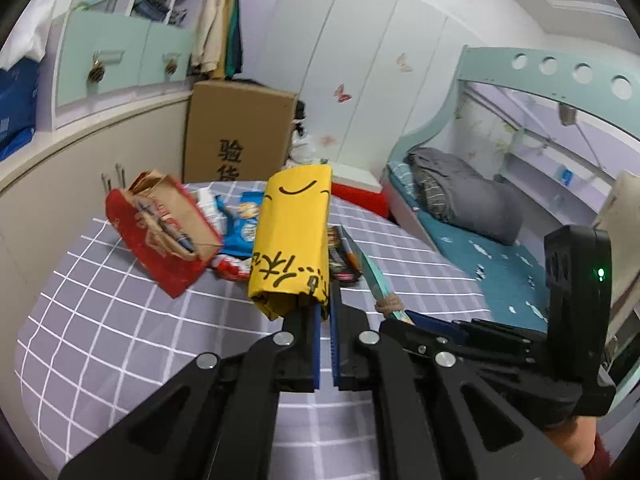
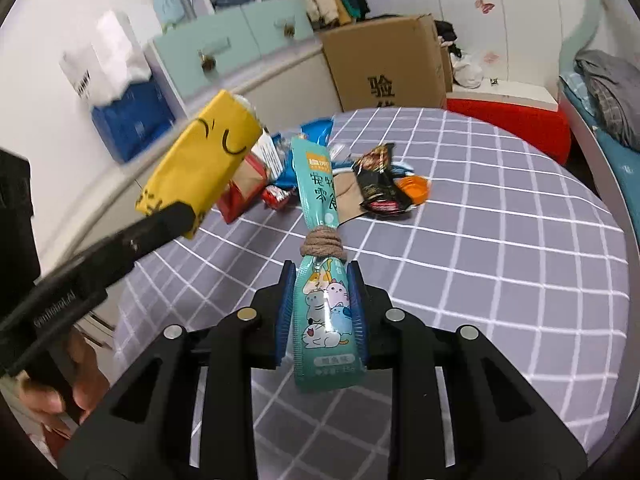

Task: Collect trash
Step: 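Carry the yellow box and teal pouch to the bucket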

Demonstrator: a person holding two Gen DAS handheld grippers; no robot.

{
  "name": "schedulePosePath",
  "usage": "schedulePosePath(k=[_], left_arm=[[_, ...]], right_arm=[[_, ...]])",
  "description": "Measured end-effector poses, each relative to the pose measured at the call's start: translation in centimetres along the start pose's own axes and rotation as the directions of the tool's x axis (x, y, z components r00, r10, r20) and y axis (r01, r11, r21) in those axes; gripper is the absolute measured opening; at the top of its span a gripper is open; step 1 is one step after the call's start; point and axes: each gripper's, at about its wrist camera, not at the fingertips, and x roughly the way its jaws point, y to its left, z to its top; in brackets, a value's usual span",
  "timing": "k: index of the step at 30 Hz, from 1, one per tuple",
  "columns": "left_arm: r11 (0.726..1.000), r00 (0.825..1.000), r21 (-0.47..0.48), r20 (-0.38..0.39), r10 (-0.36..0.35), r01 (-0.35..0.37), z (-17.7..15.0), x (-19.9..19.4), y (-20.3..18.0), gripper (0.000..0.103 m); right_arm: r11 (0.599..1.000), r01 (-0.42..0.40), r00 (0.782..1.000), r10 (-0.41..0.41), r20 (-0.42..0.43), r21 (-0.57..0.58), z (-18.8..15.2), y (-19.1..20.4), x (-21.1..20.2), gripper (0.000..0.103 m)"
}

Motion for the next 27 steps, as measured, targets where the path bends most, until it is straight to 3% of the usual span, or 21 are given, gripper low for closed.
schedulePosePath(k=[3,7,11,15,20,24,27], left_arm=[[0.999,1.0,0.041,0.016,-0.013,0.012,-0.3,-1.0,-2.6,0.004],[0.992,0.997,0.101,0.0,-0.079,0.079,-0.8,-1.4,-7.9,0.004],[0.967,0.985,0.188,-0.054,-0.163,0.17,-2.6,-0.4,-14.7,0.004],[0.924,0.959,0.269,-0.154,-0.239,0.273,-5.1,2.1,-22.0,0.004],[0.853,0.881,0.301,-0.35,-0.318,0.427,-9.6,7.6,-30.3,0.004],[0.808,0.819,0.323,-0.487,-0.305,0.493,-13.5,12.5,-35.7,0.004],[0.773,0.762,0.334,-0.584,-0.279,0.539,-16.6,16.6,-39.2,0.004]], right_arm=[[0.998,-0.028,0.998,0.025,0.059,0.051,-0.6,-1.6,-3.4,0.026],[0.993,-0.042,0.989,0.025,0.146,0.113,-2.0,-4.2,-8.3,0.026],[0.979,-0.008,0.972,-0.04,0.233,0.203,-4.6,-8.7,-14.2,0.026],[0.943,0.046,0.949,-0.144,0.279,0.328,-8.6,-14.5,-19.2,0.026],[0.869,0.12,0.92,-0.279,0.276,0.48,-14.3,-21.2,-23.4,0.026],[0.785,0.169,0.902,-0.366,0.227,0.596,-18.9,-26.6,-24.8,0.026],[0.711,0.171,0.889,-0.41,0.204,0.682,-22.5,-30.3,-25.2,0.026]])
